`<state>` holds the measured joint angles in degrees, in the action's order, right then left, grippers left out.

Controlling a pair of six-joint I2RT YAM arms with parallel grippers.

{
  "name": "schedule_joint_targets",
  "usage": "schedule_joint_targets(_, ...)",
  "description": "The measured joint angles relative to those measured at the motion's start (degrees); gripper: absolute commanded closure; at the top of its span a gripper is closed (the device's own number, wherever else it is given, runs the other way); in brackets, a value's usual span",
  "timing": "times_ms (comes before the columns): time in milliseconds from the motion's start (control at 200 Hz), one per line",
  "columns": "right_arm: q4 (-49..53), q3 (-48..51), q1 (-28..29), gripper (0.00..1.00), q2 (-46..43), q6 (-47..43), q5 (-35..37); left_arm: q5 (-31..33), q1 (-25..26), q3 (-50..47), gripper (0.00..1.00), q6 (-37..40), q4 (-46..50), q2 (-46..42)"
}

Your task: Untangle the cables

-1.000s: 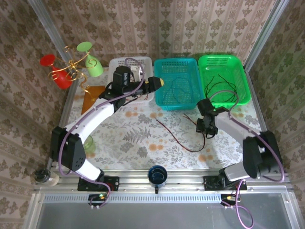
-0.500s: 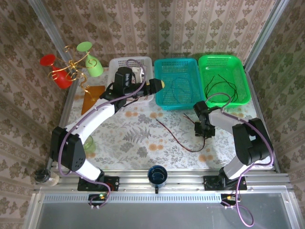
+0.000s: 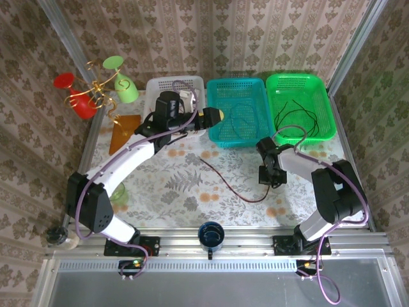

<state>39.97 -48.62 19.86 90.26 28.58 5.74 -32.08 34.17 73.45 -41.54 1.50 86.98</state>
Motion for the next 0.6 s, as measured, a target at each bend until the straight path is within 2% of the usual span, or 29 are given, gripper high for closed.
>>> schedule_joint_targets(165, 2.69, 3.82, 2.58, 1.0, -9.31, 2.05, 0.11, 0.39, 1.09, 0.02, 0.25, 0.66, 0.52, -0.04)
schedule_joint_targets(435, 5.14, 6.25, 3.3, 1.0, -37.86, 5.11, 2.86, -0.11, 1.53, 3.37, 0.25, 0.66, 1.14, 0.31)
schedule_joint_targets(600, 4.44, 5.44, 3.32, 1.0, -46.01, 4.5, 5.22, -1.18, 1.53, 7.74, 0.24, 0.37, 0.22, 0.63)
